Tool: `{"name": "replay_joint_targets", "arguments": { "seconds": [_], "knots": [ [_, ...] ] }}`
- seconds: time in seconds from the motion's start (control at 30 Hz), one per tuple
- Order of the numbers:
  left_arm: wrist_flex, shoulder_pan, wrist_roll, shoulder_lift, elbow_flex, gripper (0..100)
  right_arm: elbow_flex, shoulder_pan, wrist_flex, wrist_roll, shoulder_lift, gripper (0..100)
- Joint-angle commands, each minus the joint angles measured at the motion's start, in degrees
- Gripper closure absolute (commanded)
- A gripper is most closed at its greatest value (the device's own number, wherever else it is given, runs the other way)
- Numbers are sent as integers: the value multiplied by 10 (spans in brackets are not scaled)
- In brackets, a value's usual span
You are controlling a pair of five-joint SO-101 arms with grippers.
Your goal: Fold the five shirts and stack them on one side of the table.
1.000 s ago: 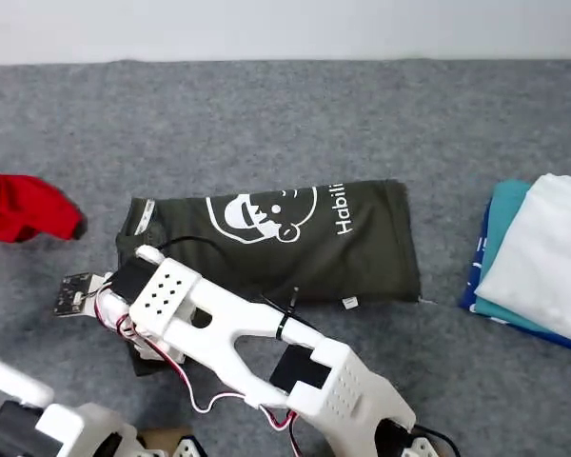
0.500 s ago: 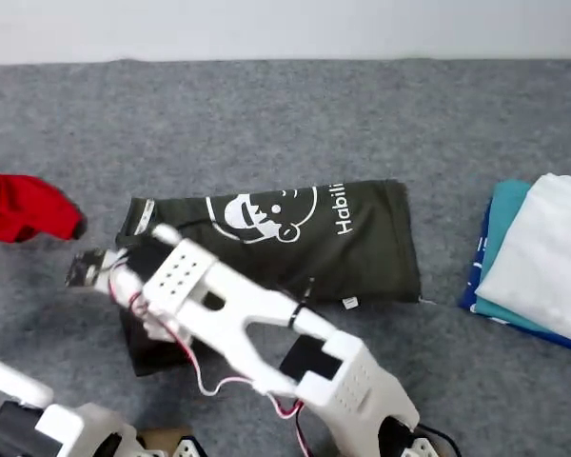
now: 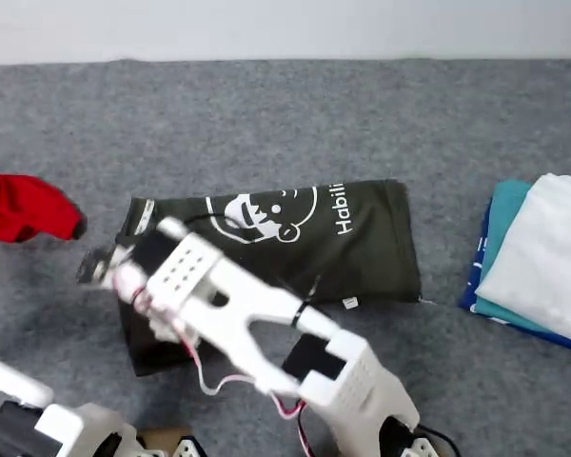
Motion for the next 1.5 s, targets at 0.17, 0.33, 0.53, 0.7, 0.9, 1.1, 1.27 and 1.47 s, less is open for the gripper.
{"name": "replay_joint_targets", "arguments": {
  "seconds": [0.17, 0.33, 0.53, 0.7, 0.9, 1.1, 1.27, 1.47],
  "knots": [
    [-9, 2, -4, -32, -1, 992, -11, -64, -31, -41, -58, 796],
    [-10, 2, -4, -32, 0, 992, -11, -70, -97, -39, -38, 797],
    [-9, 0, -4, -32, 0, 992, -11, -68, -124, -38, 41, 817],
    [-9, -2, -4, -32, 0, 992, -11, -48, -124, -6, 54, 974],
    [-10, -1, -4, -29, 1, 992, -20, -12, -124, 11, 29, 989],
    [-11, 2, -4, -28, 1, 992, -20, 24, -124, 46, 14, 988],
    [-12, 3, -4, -27, 1, 992, -58, 87, -145, 55, 26, 988],
    [-18, 3, -4, -27, 1, 992, -108, 138, -180, 93, 68, 987]
  ]
}}
